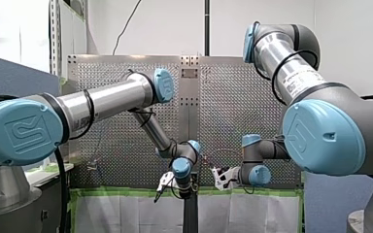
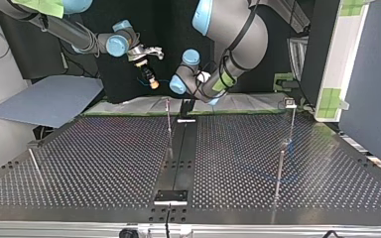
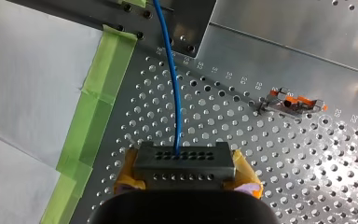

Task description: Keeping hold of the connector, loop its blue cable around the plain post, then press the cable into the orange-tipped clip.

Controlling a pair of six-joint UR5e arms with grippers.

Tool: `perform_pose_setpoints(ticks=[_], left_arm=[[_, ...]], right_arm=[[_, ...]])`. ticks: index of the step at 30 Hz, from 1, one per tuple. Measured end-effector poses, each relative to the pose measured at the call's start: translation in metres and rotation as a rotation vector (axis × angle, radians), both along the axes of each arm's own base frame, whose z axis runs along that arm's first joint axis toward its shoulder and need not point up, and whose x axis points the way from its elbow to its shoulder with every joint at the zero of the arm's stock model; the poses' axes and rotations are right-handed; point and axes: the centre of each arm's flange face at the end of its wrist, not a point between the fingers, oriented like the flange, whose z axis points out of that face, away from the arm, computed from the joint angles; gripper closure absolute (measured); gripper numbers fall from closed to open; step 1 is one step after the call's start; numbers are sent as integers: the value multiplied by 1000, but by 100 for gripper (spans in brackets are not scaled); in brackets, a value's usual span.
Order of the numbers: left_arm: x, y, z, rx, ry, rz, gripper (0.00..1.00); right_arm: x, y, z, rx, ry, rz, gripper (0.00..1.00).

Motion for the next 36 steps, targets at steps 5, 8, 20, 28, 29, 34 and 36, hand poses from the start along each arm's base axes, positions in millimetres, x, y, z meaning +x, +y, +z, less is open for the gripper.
perform_pose_setpoints(ticks=[5, 8, 20, 28, 29, 34, 36], left_arm=[[2, 1, 1, -23, -33, 25, 95], [4, 3, 6, -41, -49, 41, 95], [0, 13, 37, -90, -136, 86, 93], [-12, 13, 51, -103, -179, 112, 93], [-12, 12, 55, -105, -185, 113, 93], [-14, 11, 74, -110, -221, 129, 93], [-15, 12, 82, -116, -240, 137, 93]], right_arm=[[-4, -3, 0, 8, -2, -15, 100], [-7, -5, 0, 14, -6, -31, 100], [-16, -12, -1, 30, -15, -65, 100], [-20, -17, 0, 34, -15, -74, 100], [-20, -18, 0, 35, -14, -75, 100], [-23, -21, 0, 39, -14, -82, 100], [-24, -22, 1, 40, -15, -86, 100]])
